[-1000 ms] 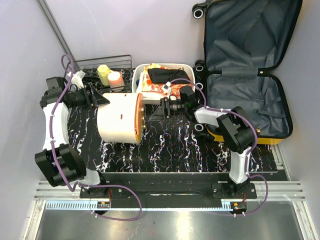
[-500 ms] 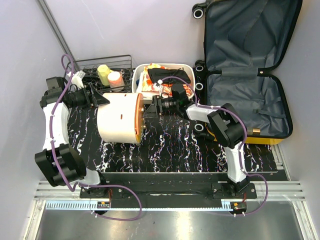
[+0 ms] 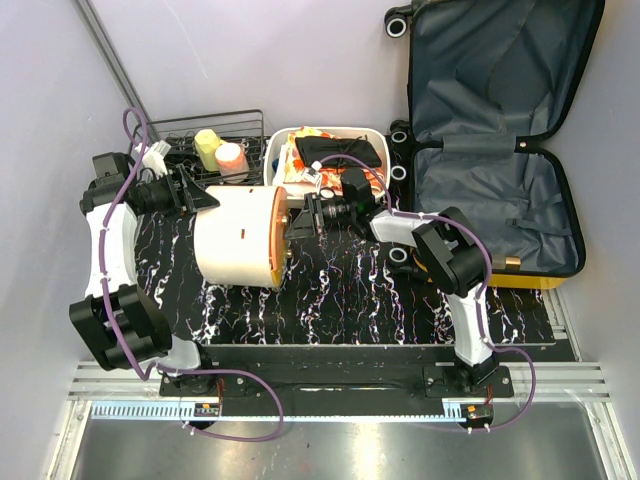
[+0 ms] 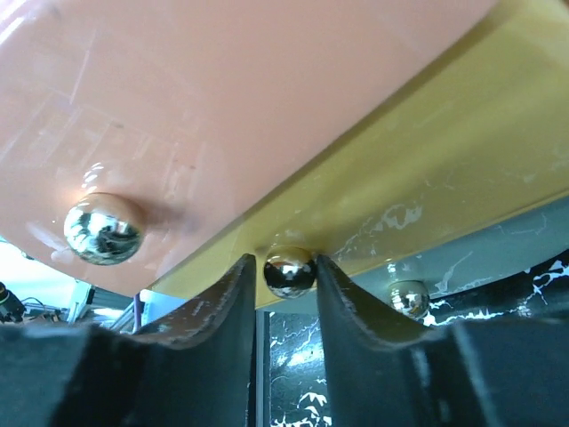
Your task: Open, take out, and arrange the luggage
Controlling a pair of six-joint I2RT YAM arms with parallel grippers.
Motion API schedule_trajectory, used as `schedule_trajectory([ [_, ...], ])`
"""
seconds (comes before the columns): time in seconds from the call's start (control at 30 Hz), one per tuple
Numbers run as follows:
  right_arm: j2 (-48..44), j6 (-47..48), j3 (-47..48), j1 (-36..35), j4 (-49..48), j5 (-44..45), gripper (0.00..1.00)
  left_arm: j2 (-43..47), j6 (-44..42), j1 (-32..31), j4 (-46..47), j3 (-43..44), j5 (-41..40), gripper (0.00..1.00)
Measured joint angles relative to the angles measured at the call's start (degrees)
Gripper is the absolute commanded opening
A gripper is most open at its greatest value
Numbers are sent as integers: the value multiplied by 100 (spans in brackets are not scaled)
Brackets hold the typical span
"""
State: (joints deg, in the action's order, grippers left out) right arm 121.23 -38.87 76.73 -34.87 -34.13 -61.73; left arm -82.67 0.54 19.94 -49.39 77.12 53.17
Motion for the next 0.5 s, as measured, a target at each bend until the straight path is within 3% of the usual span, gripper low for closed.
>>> schedule_trajectory([
  [0.17, 52, 39, -2, 13, 79, 20, 17, -4, 0, 0, -2, 4, 11, 66],
  [0.27, 31, 229, -26, 35, 216, 26, 11, -22, 0, 0, -9, 17, 22, 66],
  [0.5, -463, 896, -372, 295, 1019, -46, 8, -68, 0, -7, -26, 44, 61, 66],
])
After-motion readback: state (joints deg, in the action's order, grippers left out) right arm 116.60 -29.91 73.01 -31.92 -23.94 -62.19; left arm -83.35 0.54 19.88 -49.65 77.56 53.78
